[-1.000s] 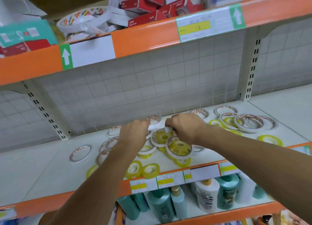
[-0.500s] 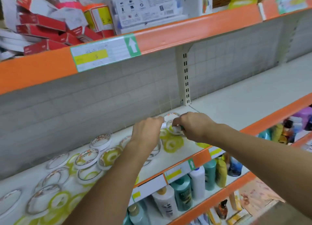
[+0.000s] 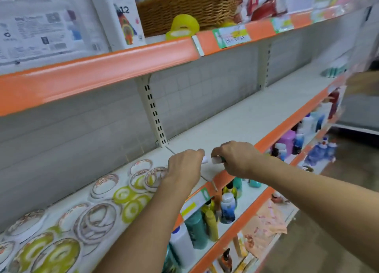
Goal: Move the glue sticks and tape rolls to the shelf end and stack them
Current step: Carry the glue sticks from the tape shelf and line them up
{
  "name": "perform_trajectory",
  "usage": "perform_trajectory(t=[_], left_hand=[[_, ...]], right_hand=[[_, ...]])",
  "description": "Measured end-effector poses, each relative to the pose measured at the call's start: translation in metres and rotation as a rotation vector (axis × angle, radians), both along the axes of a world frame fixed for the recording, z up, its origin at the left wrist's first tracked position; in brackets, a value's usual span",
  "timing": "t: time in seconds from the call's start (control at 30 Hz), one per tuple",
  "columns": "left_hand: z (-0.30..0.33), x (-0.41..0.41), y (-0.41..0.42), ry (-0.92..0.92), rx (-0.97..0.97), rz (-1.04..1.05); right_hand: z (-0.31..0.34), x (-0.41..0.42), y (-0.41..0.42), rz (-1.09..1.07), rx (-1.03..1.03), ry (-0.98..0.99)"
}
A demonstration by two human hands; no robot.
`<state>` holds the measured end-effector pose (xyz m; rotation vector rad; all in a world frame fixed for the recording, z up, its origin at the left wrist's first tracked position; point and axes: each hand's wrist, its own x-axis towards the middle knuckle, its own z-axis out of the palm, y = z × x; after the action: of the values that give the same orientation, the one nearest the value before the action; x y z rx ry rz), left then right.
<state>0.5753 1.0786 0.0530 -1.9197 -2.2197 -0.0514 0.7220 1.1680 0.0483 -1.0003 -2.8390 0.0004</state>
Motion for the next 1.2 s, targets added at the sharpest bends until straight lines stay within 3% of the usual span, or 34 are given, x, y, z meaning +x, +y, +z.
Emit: perform_trajectory(t=[0.73, 1.2], left_hand=[[-0.011, 0.201, 0.232, 0.015, -0.093, -0.432], [0.01, 0.301, 0.427, -0.012, -0.117, -0.613]], right_hand=[[-0.022, 0.221, 0.166, -0.447, -0.057, 0.036], [-0.021, 0.322, 0.335, -0.657, -0.028, 0.047]])
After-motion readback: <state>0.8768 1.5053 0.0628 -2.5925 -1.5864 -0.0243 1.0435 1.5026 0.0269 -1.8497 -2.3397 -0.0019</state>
